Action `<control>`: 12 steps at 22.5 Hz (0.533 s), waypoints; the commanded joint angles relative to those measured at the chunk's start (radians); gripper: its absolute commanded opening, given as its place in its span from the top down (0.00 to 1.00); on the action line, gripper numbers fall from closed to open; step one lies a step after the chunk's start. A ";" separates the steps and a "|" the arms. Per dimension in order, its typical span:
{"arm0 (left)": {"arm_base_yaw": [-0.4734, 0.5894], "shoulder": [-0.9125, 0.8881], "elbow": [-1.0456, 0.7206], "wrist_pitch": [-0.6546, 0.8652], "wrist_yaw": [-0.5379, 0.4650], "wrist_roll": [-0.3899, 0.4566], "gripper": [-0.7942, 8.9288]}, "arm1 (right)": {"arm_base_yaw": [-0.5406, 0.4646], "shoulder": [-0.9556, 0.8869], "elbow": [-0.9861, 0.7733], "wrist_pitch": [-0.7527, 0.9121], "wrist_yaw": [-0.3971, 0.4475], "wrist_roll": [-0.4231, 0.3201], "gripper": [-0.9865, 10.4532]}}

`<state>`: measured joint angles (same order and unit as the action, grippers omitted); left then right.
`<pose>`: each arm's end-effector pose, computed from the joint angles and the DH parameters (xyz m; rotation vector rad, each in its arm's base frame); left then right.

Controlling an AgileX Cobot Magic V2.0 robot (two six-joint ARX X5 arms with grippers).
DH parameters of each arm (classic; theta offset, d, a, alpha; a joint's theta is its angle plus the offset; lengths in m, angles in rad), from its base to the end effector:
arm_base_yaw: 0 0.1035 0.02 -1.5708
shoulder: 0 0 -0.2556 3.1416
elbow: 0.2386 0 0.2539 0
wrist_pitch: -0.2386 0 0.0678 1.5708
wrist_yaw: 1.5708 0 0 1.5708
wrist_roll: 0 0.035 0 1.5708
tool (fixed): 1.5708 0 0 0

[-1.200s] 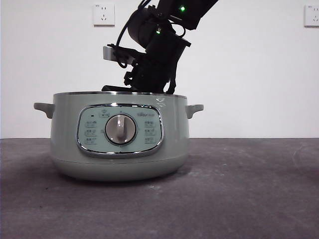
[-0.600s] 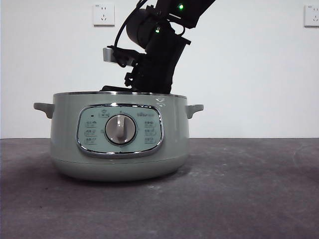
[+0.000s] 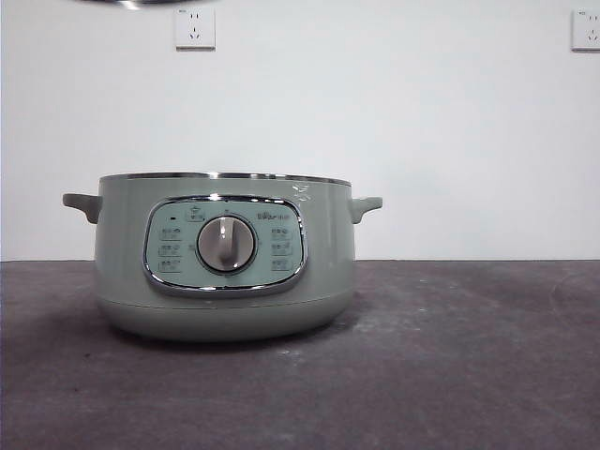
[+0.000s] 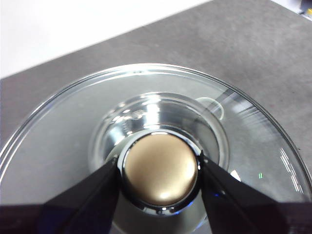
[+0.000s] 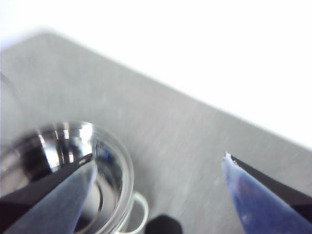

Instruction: Pick up the egg,open the lid,put the egg in the pot,close the lid

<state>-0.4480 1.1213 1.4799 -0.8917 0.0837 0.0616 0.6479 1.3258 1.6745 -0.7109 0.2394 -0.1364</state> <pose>0.1856 -0.0924 0.4243 0.1564 0.5145 -0.5354 0.2160 0.1530 0.4561 -0.2898 0.3019 0.4266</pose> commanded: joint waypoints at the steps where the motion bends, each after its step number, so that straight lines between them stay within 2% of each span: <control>1: -0.003 0.078 0.016 0.087 0.024 0.020 0.93 | -0.001 -0.077 -0.001 -0.014 0.002 0.015 0.53; 3: -0.004 0.138 0.016 0.123 0.050 0.020 0.93 | -0.001 -0.130 -0.001 -0.028 0.002 0.015 0.53; 12: -0.012 0.341 0.016 0.238 0.053 0.020 0.93 | -0.001 -0.277 -0.001 -0.108 0.002 0.015 0.53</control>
<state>-0.4576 1.4639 1.4799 -0.7002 0.1265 0.0708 0.6476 1.0515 1.6745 -0.8200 0.2394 -0.1341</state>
